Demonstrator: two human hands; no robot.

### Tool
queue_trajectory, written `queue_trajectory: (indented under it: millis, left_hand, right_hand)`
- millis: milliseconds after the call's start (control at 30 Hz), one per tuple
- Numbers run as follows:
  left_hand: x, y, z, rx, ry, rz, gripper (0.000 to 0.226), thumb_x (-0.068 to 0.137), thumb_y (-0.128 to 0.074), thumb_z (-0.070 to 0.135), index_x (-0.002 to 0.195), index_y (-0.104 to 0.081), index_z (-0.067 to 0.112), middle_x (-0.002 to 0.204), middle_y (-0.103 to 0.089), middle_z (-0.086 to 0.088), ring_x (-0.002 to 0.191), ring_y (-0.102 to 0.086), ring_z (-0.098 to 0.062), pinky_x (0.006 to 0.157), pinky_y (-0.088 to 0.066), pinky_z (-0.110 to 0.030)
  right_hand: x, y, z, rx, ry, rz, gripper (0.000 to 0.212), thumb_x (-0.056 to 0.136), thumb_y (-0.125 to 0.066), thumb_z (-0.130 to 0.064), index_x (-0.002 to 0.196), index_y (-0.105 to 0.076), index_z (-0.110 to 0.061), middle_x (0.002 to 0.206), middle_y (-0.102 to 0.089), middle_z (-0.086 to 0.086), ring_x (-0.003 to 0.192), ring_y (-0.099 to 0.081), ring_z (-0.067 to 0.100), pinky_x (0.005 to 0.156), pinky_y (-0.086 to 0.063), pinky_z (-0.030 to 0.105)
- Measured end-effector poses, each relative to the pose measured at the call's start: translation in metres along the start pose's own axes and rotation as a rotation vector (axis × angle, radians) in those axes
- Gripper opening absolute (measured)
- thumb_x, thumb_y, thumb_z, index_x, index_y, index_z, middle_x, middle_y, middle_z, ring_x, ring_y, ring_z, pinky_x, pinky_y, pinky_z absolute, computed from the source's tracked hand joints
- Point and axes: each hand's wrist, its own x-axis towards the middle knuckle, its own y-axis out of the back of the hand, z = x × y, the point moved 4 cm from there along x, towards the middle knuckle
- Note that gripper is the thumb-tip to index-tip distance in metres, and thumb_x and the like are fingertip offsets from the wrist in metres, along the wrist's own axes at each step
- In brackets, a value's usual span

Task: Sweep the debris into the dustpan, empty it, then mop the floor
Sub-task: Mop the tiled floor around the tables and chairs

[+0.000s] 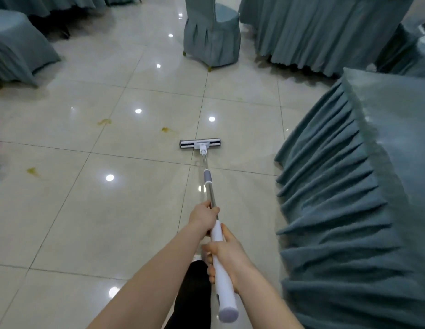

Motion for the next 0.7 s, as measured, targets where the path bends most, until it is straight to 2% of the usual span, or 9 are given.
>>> queue_trajectory:
  millis: [67,233,333,367,433,500,567,633,700]
  left_hand:
    - [0.042,0.014,0.036,-0.004,0.011,0.004,0.036,0.095,-0.051,0.021,0.13,-0.057,0.015,0.099,-0.062,-0.008,0.092,-0.061,-0.029,0.076,-0.053,-0.035]
    - [0.136,0.041,0.117,-0.038,0.018,0.007,0.029,0.095,-0.051,0.022,0.122,-0.06,0.017,0.097,-0.062,-0.009,0.086,-0.06,-0.027,0.071,-0.053,-0.034]
    - [0.167,0.046,0.141,-0.109,0.024,0.004,0.009,0.094,-0.054,0.023,0.093,-0.062,0.025,0.103,-0.064,-0.013,0.09,-0.061,-0.031,0.078,-0.057,-0.042]
    - [0.171,0.044,0.14,-0.125,0.027,0.001,0.008,0.093,-0.054,0.024,0.093,-0.062,0.025,0.106,-0.065,-0.014,0.091,-0.061,-0.031,0.077,-0.058,-0.043]
    - [0.17,0.033,0.13,-0.132,0.042,-0.03,0.026,0.093,-0.053,0.024,0.119,-0.059,0.024,0.107,-0.064,-0.013,0.096,-0.063,-0.033,0.08,-0.057,-0.044]
    - [0.158,0.017,0.112,-0.129,0.061,-0.055,0.038,0.094,-0.051,0.025,0.131,-0.051,0.03,0.105,-0.063,-0.01,0.099,-0.063,-0.033,0.084,-0.056,-0.045]
    - [0.143,0.005,0.098,-0.17,0.073,-0.077,0.029,0.094,-0.05,0.023,0.123,-0.051,0.03,0.102,-0.06,-0.008,0.094,-0.061,-0.031,0.075,-0.054,-0.04]
    - [0.126,-0.003,0.089,-0.223,0.104,-0.119,0.008,0.095,-0.048,0.02,0.096,-0.049,0.028,0.097,-0.057,-0.007,0.084,-0.058,-0.026,0.067,-0.052,-0.036]
    - [0.104,-0.012,0.075,-0.218,0.111,-0.184,0.005,0.094,-0.047,0.019,0.094,-0.045,0.024,0.09,-0.054,-0.007,0.076,-0.055,-0.023,0.063,-0.052,-0.034]
  right_hand:
    - [0.031,-0.007,-0.048,-0.027,-0.006,0.014,0.046,0.085,-0.053,0.002,0.109,-0.058,-0.036,0.068,-0.048,0.014,0.042,-0.045,0.021,0.043,-0.044,0.027]
    - [0.102,-0.019,-0.157,-0.085,0.003,0.034,0.038,0.089,-0.054,-0.002,0.111,-0.058,-0.033,0.065,-0.048,0.011,0.039,-0.046,0.019,0.044,-0.045,0.026]
    - [0.13,-0.017,-0.19,-0.132,0.011,0.027,0.029,0.092,-0.053,-0.006,0.111,-0.059,-0.028,0.065,-0.048,0.01,0.039,-0.045,0.017,0.043,-0.044,0.025]
    - [0.133,-0.014,-0.191,-0.146,0.003,0.022,0.028,0.092,-0.053,-0.008,0.11,-0.059,-0.029,0.065,-0.048,0.009,0.04,-0.045,0.017,0.043,-0.044,0.025]
    - [0.128,-0.005,-0.183,-0.179,-0.017,0.014,0.031,0.092,-0.053,-0.009,0.108,-0.06,-0.033,0.067,-0.05,0.009,0.043,-0.046,0.017,0.044,-0.044,0.026]
    - [0.116,0.005,-0.166,-0.224,-0.013,0.015,0.042,0.089,-0.049,-0.003,0.108,-0.058,-0.039,0.074,-0.054,0.009,0.045,-0.048,0.016,0.044,-0.045,0.026]
    - [0.102,0.013,-0.151,-0.258,-0.01,0.015,0.052,0.087,-0.045,0.001,0.104,-0.055,-0.047,0.077,-0.054,0.011,0.044,-0.049,0.016,0.045,-0.046,0.027]
    - [0.086,0.022,-0.137,-0.296,-0.018,0.023,0.057,0.086,-0.045,0.001,0.104,-0.052,-0.053,0.077,-0.052,0.015,0.044,-0.049,0.017,0.045,-0.047,0.028]
    - [0.065,0.03,-0.118,-0.311,-0.027,0.021,0.066,0.086,-0.045,0.002,0.116,-0.046,-0.056,0.073,-0.051,0.016,0.042,-0.049,0.017,0.043,-0.047,0.027]
